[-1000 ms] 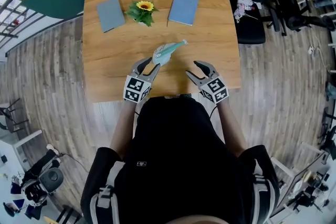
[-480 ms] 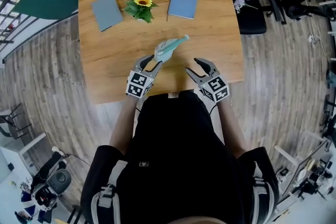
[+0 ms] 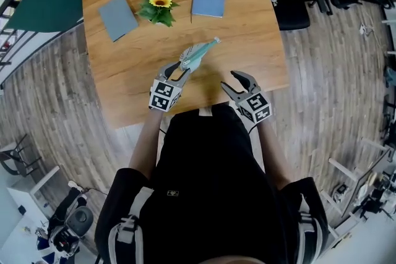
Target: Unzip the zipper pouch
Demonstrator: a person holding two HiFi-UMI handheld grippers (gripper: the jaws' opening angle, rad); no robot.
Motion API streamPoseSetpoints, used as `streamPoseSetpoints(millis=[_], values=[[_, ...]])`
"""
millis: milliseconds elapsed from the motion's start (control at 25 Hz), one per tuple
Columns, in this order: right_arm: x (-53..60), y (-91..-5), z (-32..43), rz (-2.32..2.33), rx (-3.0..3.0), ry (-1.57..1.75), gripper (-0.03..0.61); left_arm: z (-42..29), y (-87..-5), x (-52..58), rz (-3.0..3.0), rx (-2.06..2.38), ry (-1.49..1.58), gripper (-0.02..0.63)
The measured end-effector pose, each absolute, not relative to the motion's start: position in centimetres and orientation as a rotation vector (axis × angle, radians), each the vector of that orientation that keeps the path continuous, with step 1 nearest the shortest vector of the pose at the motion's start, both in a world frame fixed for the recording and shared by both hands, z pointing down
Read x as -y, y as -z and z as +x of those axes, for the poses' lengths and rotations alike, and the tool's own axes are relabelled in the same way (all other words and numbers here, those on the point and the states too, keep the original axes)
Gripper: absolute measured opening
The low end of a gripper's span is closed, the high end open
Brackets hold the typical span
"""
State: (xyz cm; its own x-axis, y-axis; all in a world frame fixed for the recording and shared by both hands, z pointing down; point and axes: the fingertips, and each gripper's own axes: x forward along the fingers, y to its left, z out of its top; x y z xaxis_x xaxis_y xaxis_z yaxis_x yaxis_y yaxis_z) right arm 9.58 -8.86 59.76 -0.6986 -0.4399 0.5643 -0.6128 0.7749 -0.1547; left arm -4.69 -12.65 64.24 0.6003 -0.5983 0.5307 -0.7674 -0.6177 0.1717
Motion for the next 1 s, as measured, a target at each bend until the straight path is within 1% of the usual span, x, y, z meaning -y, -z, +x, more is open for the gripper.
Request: streamPoseSetpoints(millis=[120,200,400,520,880,1000], values=[[8.7,-59.5,9.9,0.817,2.449,-0.459,0.215,-4.4,-64.6,13.0,2.449,1.081,-0.599,0.167],[8.7,-59.4,10.1,0.837,2.439,-0.467,0.213,-4.2,-64.8,13.2,2.456,1.069,-0.605,0.124],[8.3,-59.6,10.9,0.877,2.424,-0.468,0.209,-3.8,-65.1,13.3,2.473,1.048,-0.616,0.115],[8.2,-59.5,11.1,0.895,2.418,-0.471,0.209,-3.8,-64.9,13.5,2.484,1.059,-0.608,0.057],[8.0,-59.4,10.4,0.904,2.418,-0.464,0.207,-3.9,-64.0,13.5,2.526,1.060,-0.597,0.012],[8.0,-59.2,9.9,0.900,2.422,-0.458,0.207,-4.1,-63.4,13.6,2.532,1.057,-0.572,0.006]])
